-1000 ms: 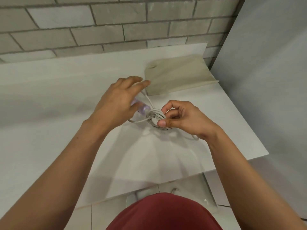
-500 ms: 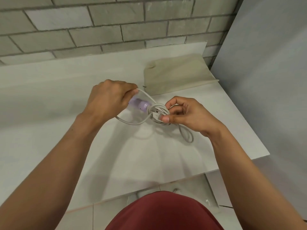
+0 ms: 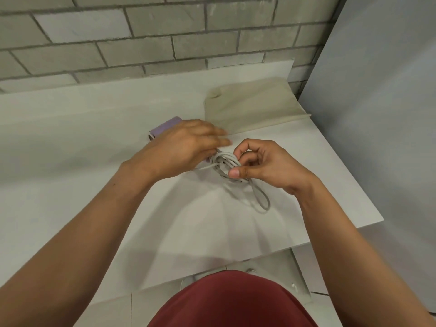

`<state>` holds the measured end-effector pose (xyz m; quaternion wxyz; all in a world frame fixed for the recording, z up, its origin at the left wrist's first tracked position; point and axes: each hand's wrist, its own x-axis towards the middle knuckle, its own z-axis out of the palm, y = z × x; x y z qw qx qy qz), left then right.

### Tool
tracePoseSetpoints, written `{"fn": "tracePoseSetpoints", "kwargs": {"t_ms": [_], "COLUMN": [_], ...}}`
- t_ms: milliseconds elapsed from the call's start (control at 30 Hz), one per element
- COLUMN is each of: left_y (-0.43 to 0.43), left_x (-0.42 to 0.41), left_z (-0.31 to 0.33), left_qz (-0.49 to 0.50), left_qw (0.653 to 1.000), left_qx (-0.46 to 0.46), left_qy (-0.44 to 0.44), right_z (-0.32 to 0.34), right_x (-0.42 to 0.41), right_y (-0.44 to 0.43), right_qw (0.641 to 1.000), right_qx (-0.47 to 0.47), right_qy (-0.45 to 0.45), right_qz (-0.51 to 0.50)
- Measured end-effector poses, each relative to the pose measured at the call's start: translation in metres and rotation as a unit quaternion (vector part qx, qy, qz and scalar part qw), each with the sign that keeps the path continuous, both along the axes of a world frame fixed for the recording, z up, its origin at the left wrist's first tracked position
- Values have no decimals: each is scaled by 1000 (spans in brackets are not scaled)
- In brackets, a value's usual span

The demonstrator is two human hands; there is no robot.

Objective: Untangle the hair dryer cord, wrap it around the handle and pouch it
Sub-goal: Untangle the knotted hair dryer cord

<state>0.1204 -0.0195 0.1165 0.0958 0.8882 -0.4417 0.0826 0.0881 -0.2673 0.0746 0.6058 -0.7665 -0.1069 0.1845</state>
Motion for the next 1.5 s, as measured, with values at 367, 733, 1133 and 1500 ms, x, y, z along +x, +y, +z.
{"fn": "tracePoseSetpoints", "kwargs": {"t_ms": [367, 733, 1133, 1500], "left_y": [2, 32, -7, 30], "left_x": [1, 16, 12, 15], "left_z": [13, 9, 13, 12], "left_qz": [140, 296, -54, 138], "left_qw": [987, 952, 997, 987], "left_qx": [-77, -74, 48, -59], "left_qy": [-24, 25, 35, 63], "right_z": [9, 12, 8, 2], "right_x": [0, 6, 9, 11], "right_y": [-1, -6, -12, -9], "right_qw": [997, 999, 996, 987], "right_qx": [68, 49, 63, 134], "right_qy": [10, 10, 31, 44], "right_qz": [-20, 15, 52, 72]}}
